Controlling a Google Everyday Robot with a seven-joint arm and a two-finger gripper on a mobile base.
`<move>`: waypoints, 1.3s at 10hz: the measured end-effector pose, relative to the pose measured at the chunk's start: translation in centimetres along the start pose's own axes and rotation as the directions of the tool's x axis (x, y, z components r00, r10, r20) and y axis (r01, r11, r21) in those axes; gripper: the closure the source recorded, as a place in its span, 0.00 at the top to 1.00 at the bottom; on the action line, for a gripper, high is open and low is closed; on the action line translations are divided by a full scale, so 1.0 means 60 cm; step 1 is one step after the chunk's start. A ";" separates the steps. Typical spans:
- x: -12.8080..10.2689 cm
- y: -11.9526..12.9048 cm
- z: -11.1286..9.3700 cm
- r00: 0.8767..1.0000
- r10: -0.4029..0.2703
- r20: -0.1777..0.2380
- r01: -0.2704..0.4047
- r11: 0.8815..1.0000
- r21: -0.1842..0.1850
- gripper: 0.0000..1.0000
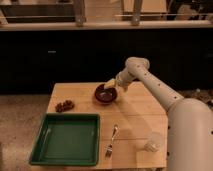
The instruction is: Stack bowls into tray
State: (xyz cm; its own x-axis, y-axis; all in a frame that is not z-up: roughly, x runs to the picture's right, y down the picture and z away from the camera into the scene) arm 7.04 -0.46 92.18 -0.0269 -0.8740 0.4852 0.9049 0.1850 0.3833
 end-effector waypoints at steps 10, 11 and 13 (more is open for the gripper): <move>-0.026 0.008 0.078 0.999 -0.013 0.041 0.011 0.998 0.061 0.80; -0.028 0.009 0.084 0.999 -0.011 0.043 0.008 0.998 0.066 0.80; -0.033 0.014 0.099 0.999 0.000 0.046 -0.004 0.996 0.084 0.80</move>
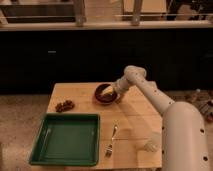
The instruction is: Stack bowls into tray
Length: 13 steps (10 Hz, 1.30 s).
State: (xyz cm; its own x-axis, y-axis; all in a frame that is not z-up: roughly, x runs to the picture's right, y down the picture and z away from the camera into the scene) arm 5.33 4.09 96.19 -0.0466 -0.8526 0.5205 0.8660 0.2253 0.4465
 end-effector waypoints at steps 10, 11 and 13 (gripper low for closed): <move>-0.004 0.003 0.005 1.000 0.006 -0.008 -0.006 0.999 0.041 0.03; -0.005 0.005 0.002 1.000 0.010 -0.011 -0.009 0.999 0.047 0.00; -0.006 0.009 -0.007 1.000 0.017 -0.020 -0.016 0.998 0.065 0.00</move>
State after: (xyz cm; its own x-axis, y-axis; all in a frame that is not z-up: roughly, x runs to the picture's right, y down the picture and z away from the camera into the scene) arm 6.01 4.32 95.96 -0.0219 -0.8577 0.5138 0.8326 0.2689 0.4843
